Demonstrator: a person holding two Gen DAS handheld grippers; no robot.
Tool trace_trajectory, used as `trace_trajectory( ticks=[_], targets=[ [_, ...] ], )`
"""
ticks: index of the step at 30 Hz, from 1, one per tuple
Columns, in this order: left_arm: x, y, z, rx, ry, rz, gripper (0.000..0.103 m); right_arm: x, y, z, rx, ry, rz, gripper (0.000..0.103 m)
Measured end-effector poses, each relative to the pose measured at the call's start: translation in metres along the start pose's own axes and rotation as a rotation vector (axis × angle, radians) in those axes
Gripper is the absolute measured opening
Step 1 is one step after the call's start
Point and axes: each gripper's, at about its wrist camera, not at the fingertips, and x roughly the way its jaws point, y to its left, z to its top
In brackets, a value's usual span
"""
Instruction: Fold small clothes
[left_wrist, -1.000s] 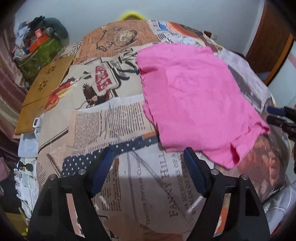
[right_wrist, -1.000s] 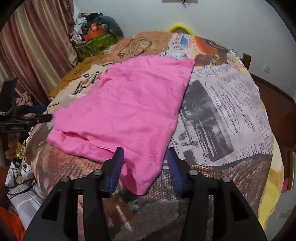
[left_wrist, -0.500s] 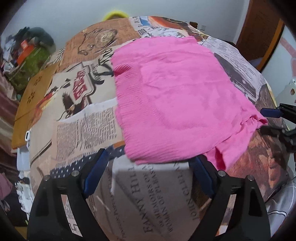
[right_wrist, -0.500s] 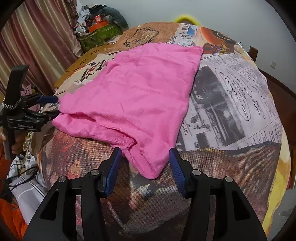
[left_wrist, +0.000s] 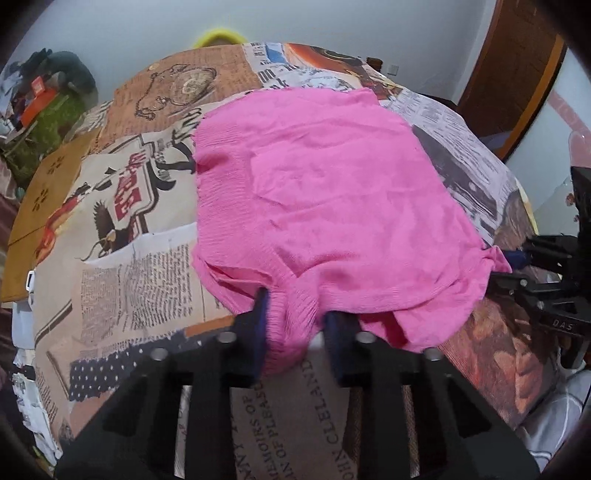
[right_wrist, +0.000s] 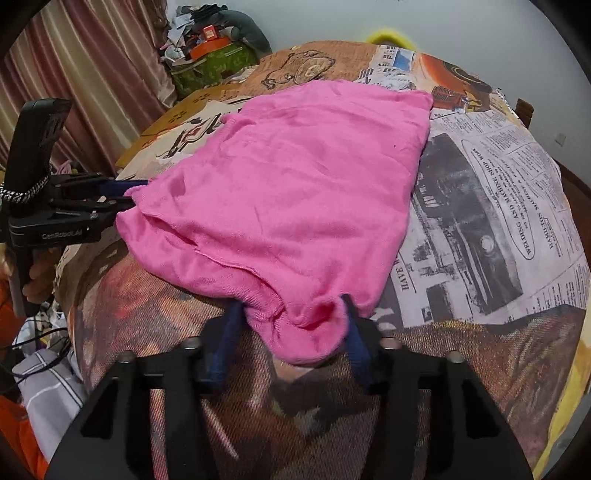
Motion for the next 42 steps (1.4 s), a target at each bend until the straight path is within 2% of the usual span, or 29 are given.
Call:
trace_trajectory(
  ticks=[2, 5, 12, 24, 32, 37, 42],
  targets=[
    [0.000, 0.000, 0.002, -0.006, -0.003, 0.001, 0.021, 0.001, 0.000, 0.001, 0.000, -0.002, -0.004, 0.016],
    [-0.002, 0.000, 0.005, -0.003, -0.015, 0.010, 0.019, -0.001, 0.002, 0.003, -0.013, -0.019, -0.013, 0.013],
    [-0.023, 0.009, 0.023, -0.026, -0.089, 0.013, 0.018, -0.019, 0.000, 0.020, -0.011, -0.100, -0.015, 0.012],
    [-0.031, 0.032, 0.078, -0.090, -0.173, 0.017, 0.017, -0.035, -0.008, 0.079, -0.053, -0.217, -0.047, 0.012],
    [-0.002, 0.054, 0.122, -0.125, -0.168, 0.029, 0.017, -0.010, -0.030, 0.126, -0.062, -0.219, -0.057, 0.012],
    [0.035, 0.071, 0.147, -0.161, -0.119, 0.005, 0.017, 0.013, -0.048, 0.145, -0.046, -0.192, -0.056, 0.012],
    [0.073, 0.080, 0.157, -0.174, -0.070, 0.009, 0.017, 0.043, -0.069, 0.159, -0.017, -0.152, -0.047, 0.012]
  ],
)
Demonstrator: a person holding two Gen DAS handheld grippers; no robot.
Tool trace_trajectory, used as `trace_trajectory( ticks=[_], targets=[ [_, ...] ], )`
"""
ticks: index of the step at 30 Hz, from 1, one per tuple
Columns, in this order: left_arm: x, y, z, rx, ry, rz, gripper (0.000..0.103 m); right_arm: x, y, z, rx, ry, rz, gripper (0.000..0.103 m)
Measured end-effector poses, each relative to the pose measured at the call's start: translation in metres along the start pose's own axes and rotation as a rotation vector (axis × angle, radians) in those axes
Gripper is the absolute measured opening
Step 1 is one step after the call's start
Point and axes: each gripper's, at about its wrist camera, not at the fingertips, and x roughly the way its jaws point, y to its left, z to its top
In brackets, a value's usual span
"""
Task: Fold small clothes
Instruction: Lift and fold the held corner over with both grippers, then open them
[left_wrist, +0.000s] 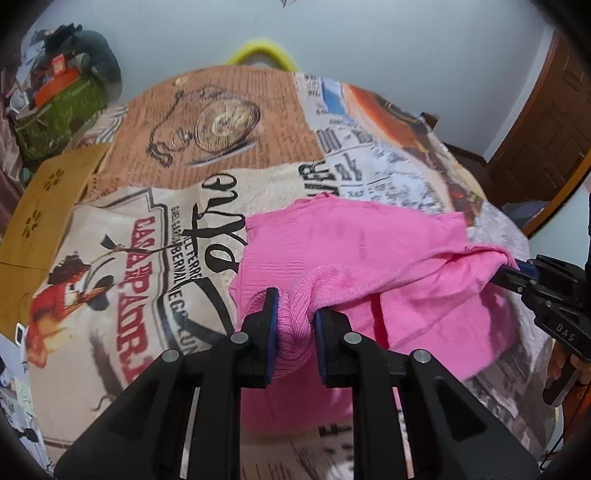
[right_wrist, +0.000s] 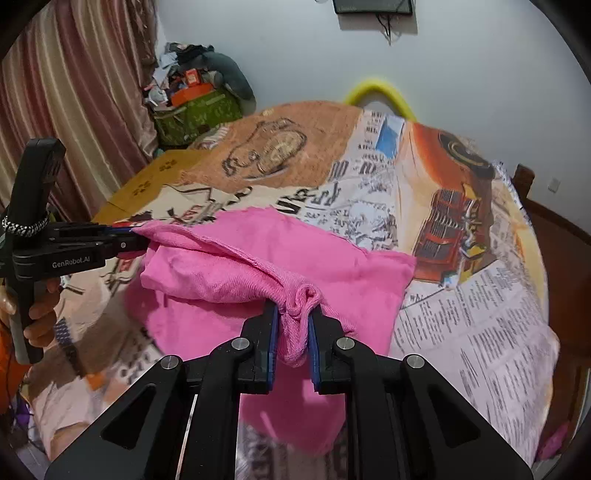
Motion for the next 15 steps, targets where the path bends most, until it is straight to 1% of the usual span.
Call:
trace_trajectory(
  ticks=[3, 6, 9, 10, 11, 12, 14, 15],
  targets=[
    [0.016, 0.002, 0.002, 0.004, 0.009, 0.016, 0.018, 0.014, -0.009, 0.002, 0.021, 0.018, 0.007, 0.013],
    [0.023, 0.002, 0.003, 0.026, 0.000, 0.039, 0.019, 0.020, -0.020, 0.004, 0.054, 0.002, -0.001, 0.014],
    [0.027, 0.003, 0.006, 0.033, -0.003, 0.056, 0.022, 0.018, -0.032, 0.006, 0.073, -0.030, -0.062, 0.014],
    [0.029, 0.005, 0.007, 0.025, 0.001, 0.055, 0.025, 0.016, -0.037, 0.006, 0.084, -0.037, -0.080, 0.014],
    [0.030, 0.007, 0.008, 0.016, 0.003, 0.058, 0.031, 0.013, -0.042, 0.005, 0.100, -0.041, -0.084, 0.014],
    [0.030, 0.009, 0.009, 0.003, 0.001, 0.059, 0.032, 0.011, -0.047, 0.005, 0.119, -0.044, -0.080, 0.014],
    [0.028, 0.012, 0.011, -0.015, -0.002, 0.075, 0.044, 0.004, -0.055, 0.002, 0.151, -0.057, -0.067, 0.017],
    [0.025, 0.014, 0.012, -0.024, -0.007, 0.086, 0.046, 0.000, -0.057, 0.000, 0.158, -0.059, -0.061, 0.019]
  ],
)
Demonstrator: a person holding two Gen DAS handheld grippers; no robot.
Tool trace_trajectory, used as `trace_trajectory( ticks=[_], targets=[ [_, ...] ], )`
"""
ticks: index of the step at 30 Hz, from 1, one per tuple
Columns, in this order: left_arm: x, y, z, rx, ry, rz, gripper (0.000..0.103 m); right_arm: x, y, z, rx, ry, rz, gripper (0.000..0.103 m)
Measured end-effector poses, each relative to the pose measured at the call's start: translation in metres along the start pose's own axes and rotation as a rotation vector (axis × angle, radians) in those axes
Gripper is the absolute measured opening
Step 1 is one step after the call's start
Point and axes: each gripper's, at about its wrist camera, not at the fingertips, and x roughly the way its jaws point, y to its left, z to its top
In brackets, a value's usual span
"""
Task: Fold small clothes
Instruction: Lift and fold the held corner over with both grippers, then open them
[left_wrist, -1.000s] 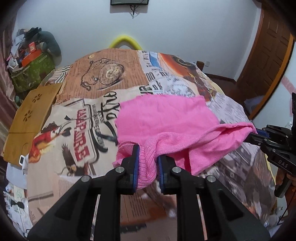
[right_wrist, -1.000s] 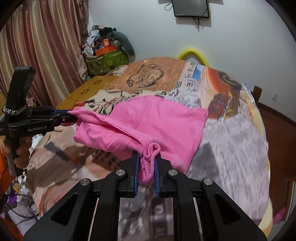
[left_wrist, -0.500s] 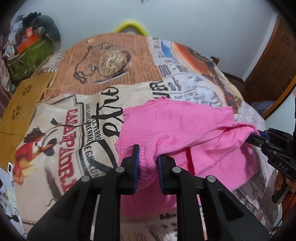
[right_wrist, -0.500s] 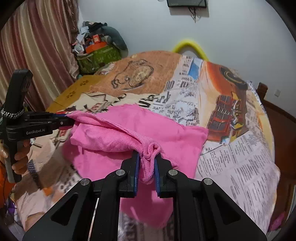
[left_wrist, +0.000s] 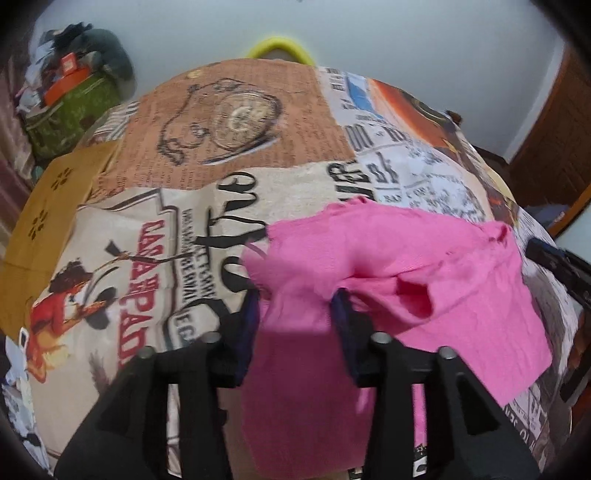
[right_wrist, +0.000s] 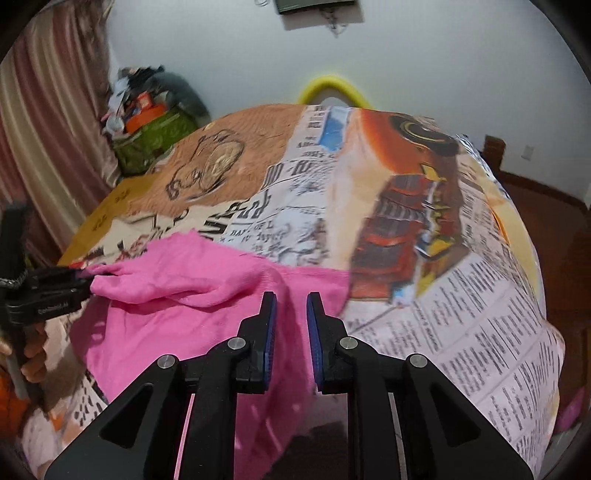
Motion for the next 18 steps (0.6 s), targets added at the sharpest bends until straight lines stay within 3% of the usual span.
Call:
trace_trajectory(
  ticks=[2, 4, 11, 18],
  targets=[
    [-0.006, 0.005, 0.002, -0.014, -0.012, 0.002, 0.051, -0.005, -0.001, -0.002, 0.000, 0.004, 0.008, 0.034],
    [-0.013, 0.008, 0.004, -0.021, -0.023, -0.002, 0.053, -0.007, 0.002, -0.004, -0.019, 0.002, 0.014, 0.042],
    [-0.032, -0.005, 0.002, 0.070, -0.059, -0.011, 0.076, 0.009, 0.009, 0.003, -0.030, -0.002, 0.039, 0.043],
    [-0.016, -0.026, -0.012, 0.179, 0.000, -0.008, 0.081, 0.033, 0.008, 0.007, 0.004, 0.025, 0.065, 0.042]
  ],
)
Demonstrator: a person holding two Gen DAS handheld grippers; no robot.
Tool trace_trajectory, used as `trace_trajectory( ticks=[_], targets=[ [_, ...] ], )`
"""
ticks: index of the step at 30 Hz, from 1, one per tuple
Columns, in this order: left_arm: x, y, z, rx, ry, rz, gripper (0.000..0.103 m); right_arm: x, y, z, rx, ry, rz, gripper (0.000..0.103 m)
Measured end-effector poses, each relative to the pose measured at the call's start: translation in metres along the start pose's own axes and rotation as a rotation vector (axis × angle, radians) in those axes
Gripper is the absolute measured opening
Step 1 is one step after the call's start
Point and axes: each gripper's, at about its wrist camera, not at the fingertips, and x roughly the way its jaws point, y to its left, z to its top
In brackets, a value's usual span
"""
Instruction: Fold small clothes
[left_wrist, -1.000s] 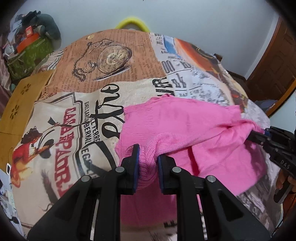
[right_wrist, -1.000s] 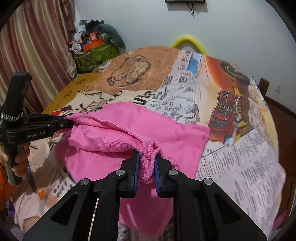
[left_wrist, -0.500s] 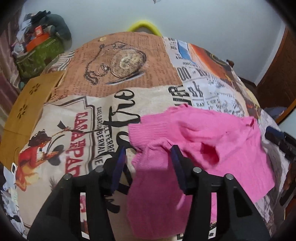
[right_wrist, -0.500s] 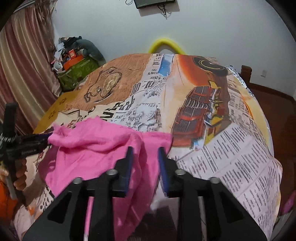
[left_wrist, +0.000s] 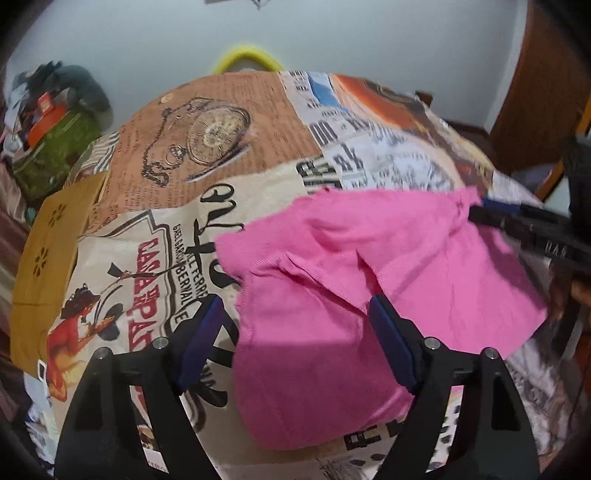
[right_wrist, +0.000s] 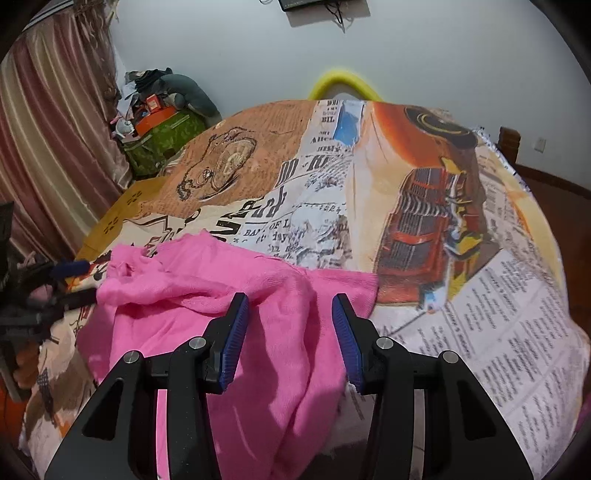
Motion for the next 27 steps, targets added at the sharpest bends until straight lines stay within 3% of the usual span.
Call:
trace_trajectory(
  ticks=[5, 8, 15, 20, 24, 27],
  targets=[
    [0.011, -0.010, 0.004, 0.021, -0.001, -0.003, 0.081, 0.006, 0.002, -0.001, -0.005, 0.001, 0.026, 0.013],
    [0.010, -0.013, 0.009, 0.023, -0.011, -0.016, 0.081, 0.003, 0.004, -0.001, -0.015, -0.022, 0.027, 0.007],
    [0.004, -0.002, -0.001, -0.046, 0.021, -0.077, 0.081, -0.013, 0.002, 0.003, -0.002, -0.087, 0.030, 0.005],
    [0.003, -0.006, -0.017, -0.016, 0.035, -0.058, 0.081, -0.015, -0.001, 0.002, -0.002, -0.089, 0.018, 0.005],
    [0.011, -0.013, -0.007, -0.017, 0.043, -0.038, 0.081, -0.016, -0.001, 0.001, -0.001, -0.091, 0.014, 0.004],
    [0.013, -0.016, 0.012, -0.028, -0.001, -0.023, 0.081, -0.019, 0.001, 0.004, -0.015, -0.105, 0.010, 0.004]
  ],
)
